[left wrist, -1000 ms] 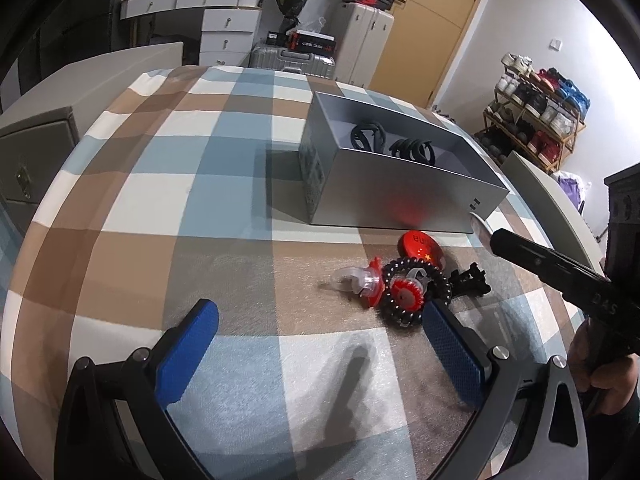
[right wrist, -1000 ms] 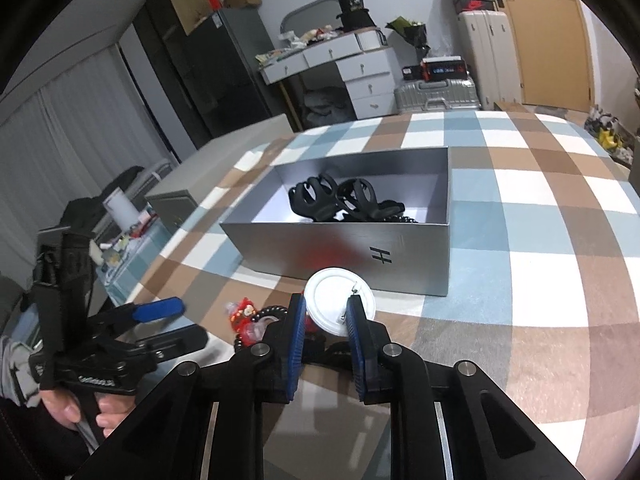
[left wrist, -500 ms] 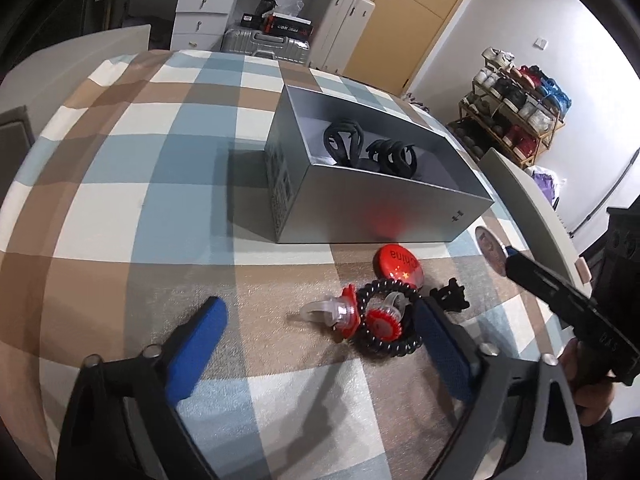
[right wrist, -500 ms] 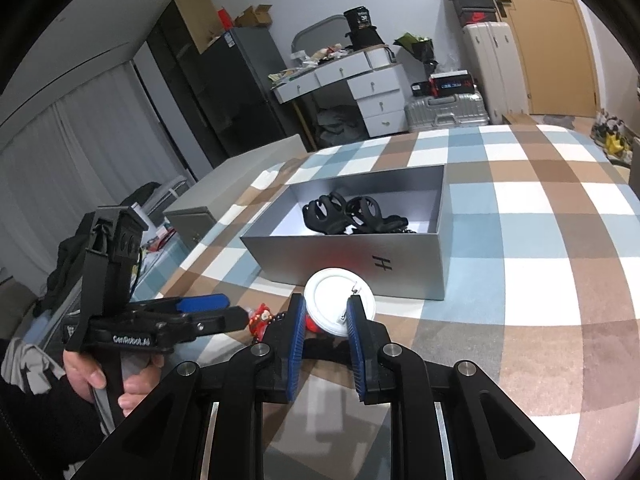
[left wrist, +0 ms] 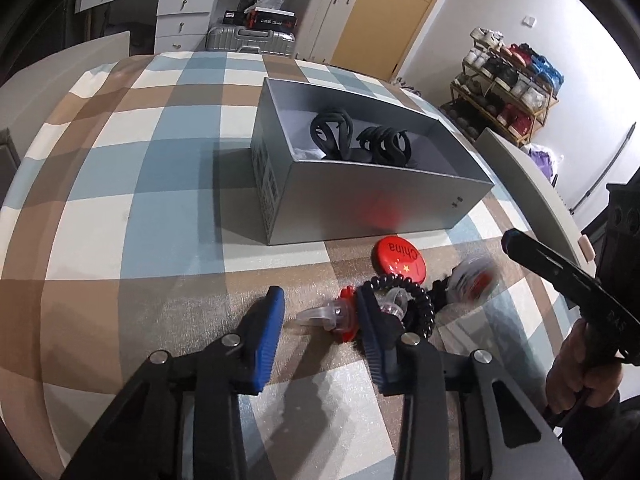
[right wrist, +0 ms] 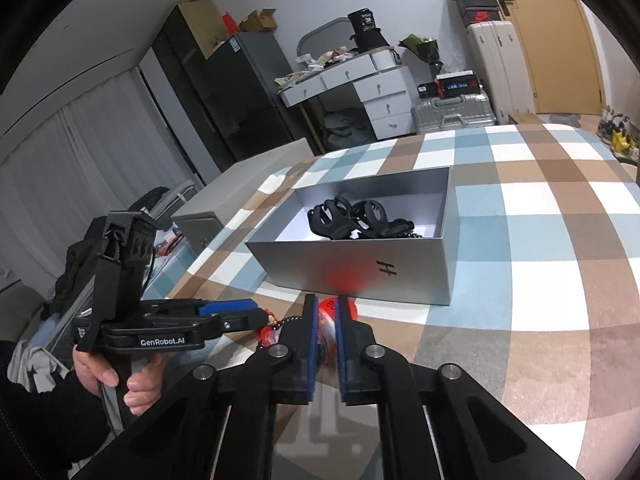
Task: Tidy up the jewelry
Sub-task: 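Close the right tool on the white badge and lift it, then grasp the red-and-clear ring charm with the left tool, then carry the white badge and ring charm over the box and release both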
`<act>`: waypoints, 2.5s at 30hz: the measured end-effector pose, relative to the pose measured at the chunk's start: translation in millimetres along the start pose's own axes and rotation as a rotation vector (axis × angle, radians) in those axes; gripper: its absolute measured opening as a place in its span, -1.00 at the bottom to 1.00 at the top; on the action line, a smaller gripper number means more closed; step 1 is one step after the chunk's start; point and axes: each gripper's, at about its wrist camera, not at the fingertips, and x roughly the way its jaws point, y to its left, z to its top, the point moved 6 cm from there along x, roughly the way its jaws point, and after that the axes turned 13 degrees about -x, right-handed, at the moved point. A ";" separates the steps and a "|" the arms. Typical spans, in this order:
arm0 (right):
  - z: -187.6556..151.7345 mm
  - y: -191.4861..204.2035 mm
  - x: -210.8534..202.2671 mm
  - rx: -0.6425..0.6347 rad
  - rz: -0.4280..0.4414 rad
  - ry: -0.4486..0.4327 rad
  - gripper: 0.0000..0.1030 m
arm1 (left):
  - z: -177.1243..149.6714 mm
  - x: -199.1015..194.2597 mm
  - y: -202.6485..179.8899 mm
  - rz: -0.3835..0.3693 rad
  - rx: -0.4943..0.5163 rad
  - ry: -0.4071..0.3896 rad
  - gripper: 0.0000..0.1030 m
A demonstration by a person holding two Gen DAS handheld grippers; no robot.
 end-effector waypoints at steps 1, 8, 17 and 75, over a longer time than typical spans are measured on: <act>-0.2 -0.1 1.9 -0.001 -0.004 0.008 -0.86 | -1.2 0.3 -1.2 -0.004 0.004 0.007 -0.51; -4.3 -1.5 -1.6 0.009 -0.003 0.019 -0.80 | -2.6 -0.8 -2.9 0.019 0.018 -0.001 -0.52; -37.0 16.8 0.4 -0.030 -0.006 0.144 -0.17 | -7.5 -10.5 1.6 0.037 0.019 -0.020 -0.53; 84.2 2.8 -5.5 -0.145 -0.105 -0.040 -0.19 | 73.0 -27.6 -57.6 -0.020 0.131 -0.172 -0.53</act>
